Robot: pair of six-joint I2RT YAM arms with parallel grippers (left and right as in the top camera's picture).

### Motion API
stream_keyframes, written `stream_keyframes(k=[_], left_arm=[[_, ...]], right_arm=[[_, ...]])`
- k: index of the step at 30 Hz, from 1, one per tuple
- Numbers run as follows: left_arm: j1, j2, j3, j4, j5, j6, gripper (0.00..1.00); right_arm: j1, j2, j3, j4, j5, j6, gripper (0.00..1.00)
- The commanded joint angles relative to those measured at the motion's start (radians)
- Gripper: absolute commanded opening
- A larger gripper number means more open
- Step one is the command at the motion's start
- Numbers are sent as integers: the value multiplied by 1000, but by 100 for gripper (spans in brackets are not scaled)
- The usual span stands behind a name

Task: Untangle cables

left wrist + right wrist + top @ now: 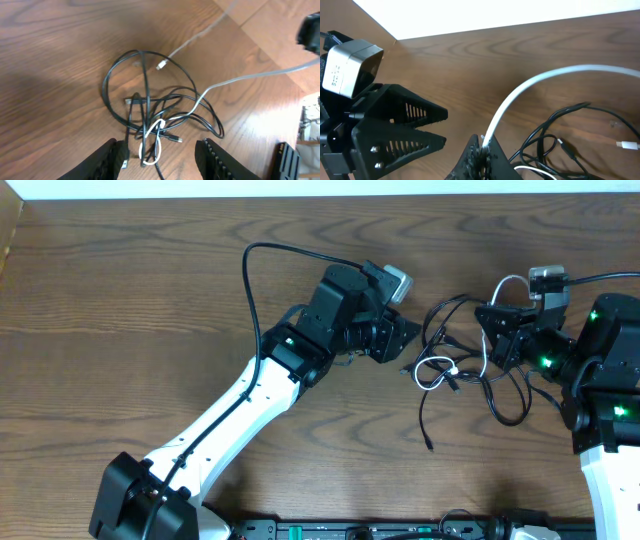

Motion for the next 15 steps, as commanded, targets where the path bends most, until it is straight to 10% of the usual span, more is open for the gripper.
stream_keyframes(k=[1, 15], left_arm=[[2, 21, -9, 17, 42, 29, 50], [-23, 278, -12, 226, 93, 28, 55]], right_arm=[[-3, -4, 10, -2, -21, -14, 1], [-3, -4, 10, -47, -24, -8, 1]])
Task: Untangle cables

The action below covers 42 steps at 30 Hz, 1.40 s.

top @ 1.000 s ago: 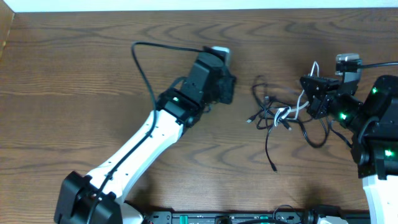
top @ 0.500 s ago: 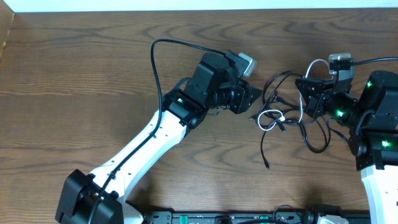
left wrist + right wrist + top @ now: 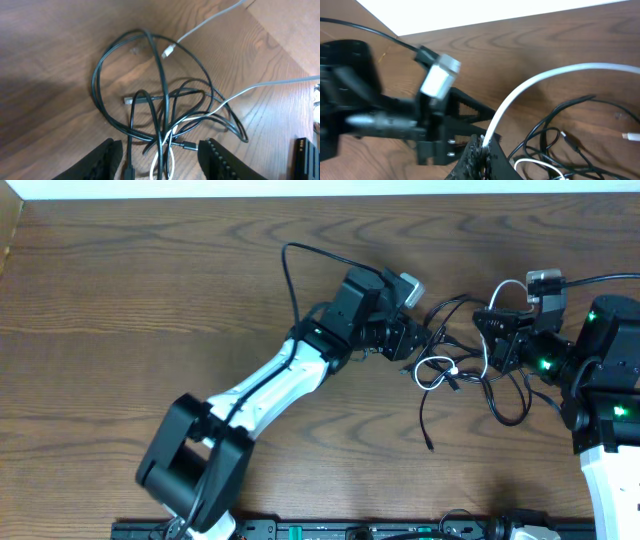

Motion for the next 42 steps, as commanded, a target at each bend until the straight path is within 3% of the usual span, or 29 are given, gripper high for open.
stream_keyframes(k=[1, 13, 17, 18, 21, 22, 32, 37, 42], left_arm=[[-23, 47, -10, 37, 27, 11, 56], [-84, 175, -10, 125, 23, 11, 57], [-84, 187, -10, 130, -45, 10, 56], [-84, 190, -10, 130, -65, 10, 49], [-83, 192, -10, 129, -111, 10, 9], [-83, 192, -10, 127, -130, 10, 8], [45, 87, -9, -34, -241, 7, 8], [203, -37, -9, -201, -357, 13, 7], [393, -139, -10, -292, -359, 29, 7]], right_arm=[[-3, -4, 10, -12, -17, -8, 1], [-3, -4, 10, -19, -18, -8, 1], [-3, -5, 10, -21, -26, -8, 1], [-3, -5, 10, -22, -28, -7, 1], [-3, -6, 10, -31, -28, -8, 1], [-3, -6, 10, -36, -27, -8, 1], [-4, -6, 10, -136, 177, -7, 1], [-16, -19, 11, -135, 186, -8, 1], [-56, -31, 11, -135, 194, -7, 1]])
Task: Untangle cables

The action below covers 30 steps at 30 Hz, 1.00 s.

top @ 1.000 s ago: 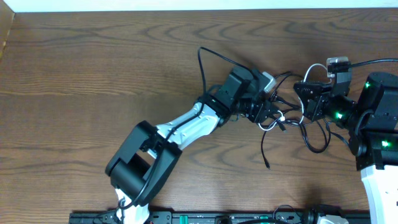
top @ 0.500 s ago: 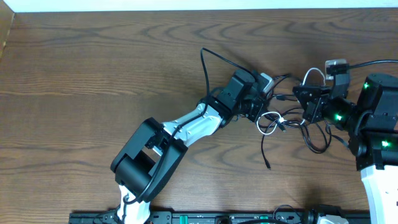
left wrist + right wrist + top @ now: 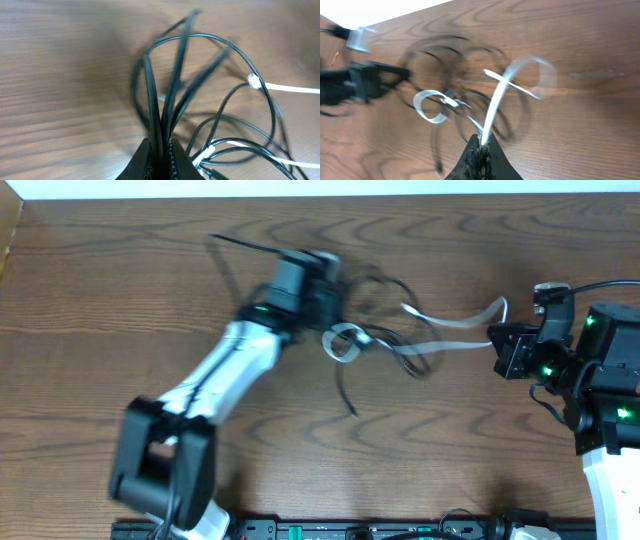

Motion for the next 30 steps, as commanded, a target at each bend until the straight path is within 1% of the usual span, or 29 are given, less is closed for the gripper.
stream_keyframes(k=[1, 6, 10, 14, 19, 21, 24, 27, 30], left_arm=[[137, -85, -3, -38, -45, 19, 8], [287, -150, -3, -64, -10, 19, 7], [374, -185, -3, -69, 0, 15, 8], [427, -212, -3, -75, 12, 15, 8], [462, -219, -3, -73, 15, 14, 8], [472, -219, -3, -74, 23, -6, 8], [472, -219, -3, -74, 108, -8, 8], [453, -219, -3, -74, 197, -9, 8], [418, -219, -3, -74, 208, -11, 8]], right_arm=[[-47, -25, 11, -1, 29, -7, 1], [-126, -32, 11, -16, 81, 16, 1], [-215, -32, 11, -55, 145, 14, 1], [-316, -30, 11, -84, 155, -16, 1], [-436, -30, 11, -91, 154, -4, 1], [-473, -30, 11, -103, 135, -6, 1], [-471, -25, 10, -106, 76, -46, 1], [-438, -16, 10, -111, 49, -53, 1], [-391, 0, 10, -118, 49, -52, 1]])
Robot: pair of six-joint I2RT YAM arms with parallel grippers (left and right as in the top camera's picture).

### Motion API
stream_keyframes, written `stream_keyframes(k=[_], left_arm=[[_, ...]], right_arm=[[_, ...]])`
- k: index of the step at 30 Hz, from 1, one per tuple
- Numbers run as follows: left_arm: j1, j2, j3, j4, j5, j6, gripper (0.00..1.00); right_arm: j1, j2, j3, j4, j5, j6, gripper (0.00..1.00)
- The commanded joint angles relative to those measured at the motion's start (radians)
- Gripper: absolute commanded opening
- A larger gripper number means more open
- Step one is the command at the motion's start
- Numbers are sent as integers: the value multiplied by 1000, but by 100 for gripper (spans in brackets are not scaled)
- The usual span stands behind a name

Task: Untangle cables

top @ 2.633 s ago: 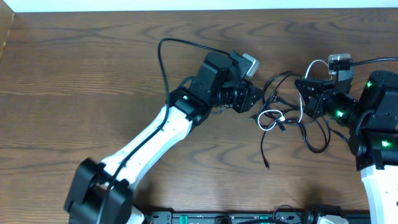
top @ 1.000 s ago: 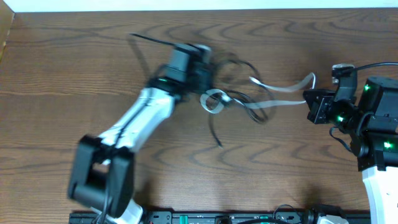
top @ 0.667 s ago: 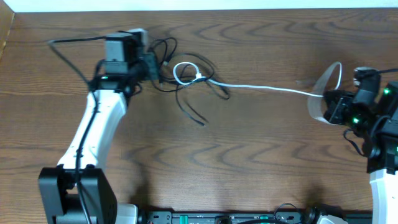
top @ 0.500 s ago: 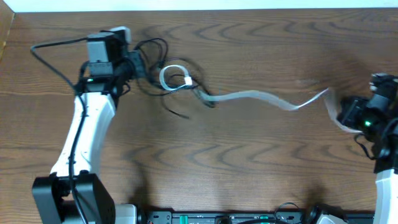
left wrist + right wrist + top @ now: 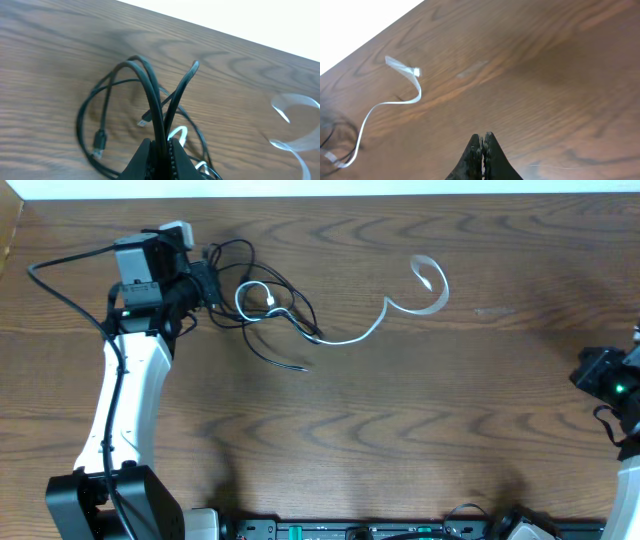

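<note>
A tangle of black cables (image 5: 262,302) with a white loop in it lies at the table's far left. My left gripper (image 5: 205,282) is shut on several black strands that arch up from its fingers (image 5: 161,146) in the left wrist view. A flat white cable (image 5: 400,315) trails right from the tangle and ends in a curl; it also shows in the right wrist view (image 5: 402,100). My right gripper (image 5: 585,375) sits at the far right edge, well clear of the cables. Its jaws (image 5: 483,136) are shut with nothing between them.
The wooden table (image 5: 330,440) stretches between the two arms. A dark rail (image 5: 350,530) runs along the front edge. The left arm's own black lead (image 5: 60,265) loops out to the left of its wrist.
My left gripper, still shut on the black strands, has moved from the table's middle to the far left with the tangle. My right gripper has let go of the white cable and is further right.
At first my left gripper stood open beside the tangle at the right, while my right gripper held the white cable. Then the left hung open over the tangle. Later it was shut on black strands at mid-table. Now the tangle is far left, the white cable stretched out and free.
</note>
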Motion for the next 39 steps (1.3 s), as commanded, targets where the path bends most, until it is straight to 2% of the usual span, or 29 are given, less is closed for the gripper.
stream_keyframes(k=[1, 4, 9, 18, 20, 31, 39], left_arm=[[-50, -21, -3, 0, 82, -6, 8], [-95, -23, -3, -2, 84, -10, 8], [-182, -24, -3, -2, 83, -17, 8], [-297, -55, -3, 12, 83, -52, 8], [-317, -75, -3, 14, 83, -55, 8], [-392, -195, -3, 19, 82, -54, 8], [-400, -243, -3, 41, 83, -56, 7]], right_arm=[[71, 22, 10, -13, -38, -19, 1], [127, 42, 10, -16, -38, 19, 6], [220, 95, 10, 5, -37, 95, 31], [353, 228, 10, 60, -36, 245, 49], [377, 259, 10, 74, -34, 264, 56], [559, 418, 10, 188, -15, 343, 56], [747, 547, 10, 336, 39, 497, 57]])
